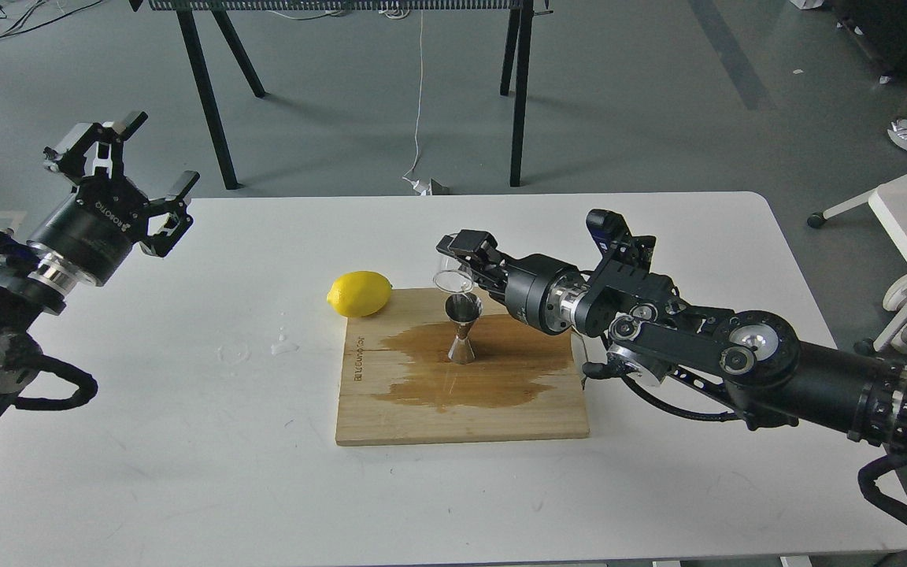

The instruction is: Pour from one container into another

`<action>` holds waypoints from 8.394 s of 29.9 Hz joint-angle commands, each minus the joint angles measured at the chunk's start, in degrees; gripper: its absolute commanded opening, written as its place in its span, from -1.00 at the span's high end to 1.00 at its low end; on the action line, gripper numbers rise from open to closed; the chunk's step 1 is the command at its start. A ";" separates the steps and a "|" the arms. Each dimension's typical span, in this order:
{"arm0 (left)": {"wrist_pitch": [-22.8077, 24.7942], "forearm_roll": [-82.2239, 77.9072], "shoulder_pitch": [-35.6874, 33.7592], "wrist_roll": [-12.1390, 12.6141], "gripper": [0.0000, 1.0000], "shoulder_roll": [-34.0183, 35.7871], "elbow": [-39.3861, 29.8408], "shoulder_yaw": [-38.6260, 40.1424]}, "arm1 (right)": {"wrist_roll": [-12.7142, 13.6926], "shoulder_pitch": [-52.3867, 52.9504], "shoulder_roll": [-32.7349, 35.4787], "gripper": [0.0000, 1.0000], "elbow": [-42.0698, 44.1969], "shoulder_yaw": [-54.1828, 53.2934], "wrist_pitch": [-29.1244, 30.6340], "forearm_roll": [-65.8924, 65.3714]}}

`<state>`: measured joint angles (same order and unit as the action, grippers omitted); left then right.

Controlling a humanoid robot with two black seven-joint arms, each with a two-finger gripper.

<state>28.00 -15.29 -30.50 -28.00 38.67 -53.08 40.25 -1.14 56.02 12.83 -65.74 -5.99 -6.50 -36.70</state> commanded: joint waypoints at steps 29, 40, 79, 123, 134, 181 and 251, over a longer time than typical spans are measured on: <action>0.00 0.00 0.00 0.00 -0.79 0.35 0.00 -0.09 | -0.62 -0.46 4.21 0.32 -3.95 -3.31 -0.09 3.30; 0.00 0.35 0.09 0.00 -0.79 -0.17 0.00 0.00 | -4.83 -25.67 8.88 0.32 -13.18 -34.58 1.84 14.72; 0.00 0.44 0.35 0.00 -0.79 -0.08 0.08 -0.09 | -6.33 -48.38 -7.73 0.31 6.94 -70.30 2.20 55.60; 0.00 0.35 0.44 0.00 -0.79 -0.17 0.08 -0.09 | -5.63 -45.74 -8.35 -0.51 9.75 -67.75 1.49 55.34; 0.00 0.35 0.44 0.00 -0.79 -0.17 0.08 -0.09 | -5.63 -45.74 -8.26 -0.81 9.75 -67.66 1.49 55.25; 0.00 0.35 0.44 0.00 -0.79 -0.17 0.08 -0.09 | -5.71 -45.47 -8.96 -0.91 10.19 -67.66 1.49 55.07; 0.00 0.62 2.73 0.00 -0.82 -2.46 0.00 0.26 | 2.98 -35.72 3.33 -0.92 9.83 -60.73 29.60 46.11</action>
<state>28.00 -14.67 -27.77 -28.00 36.13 -53.17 40.57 -1.87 19.30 14.46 -59.95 -68.94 16.13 9.99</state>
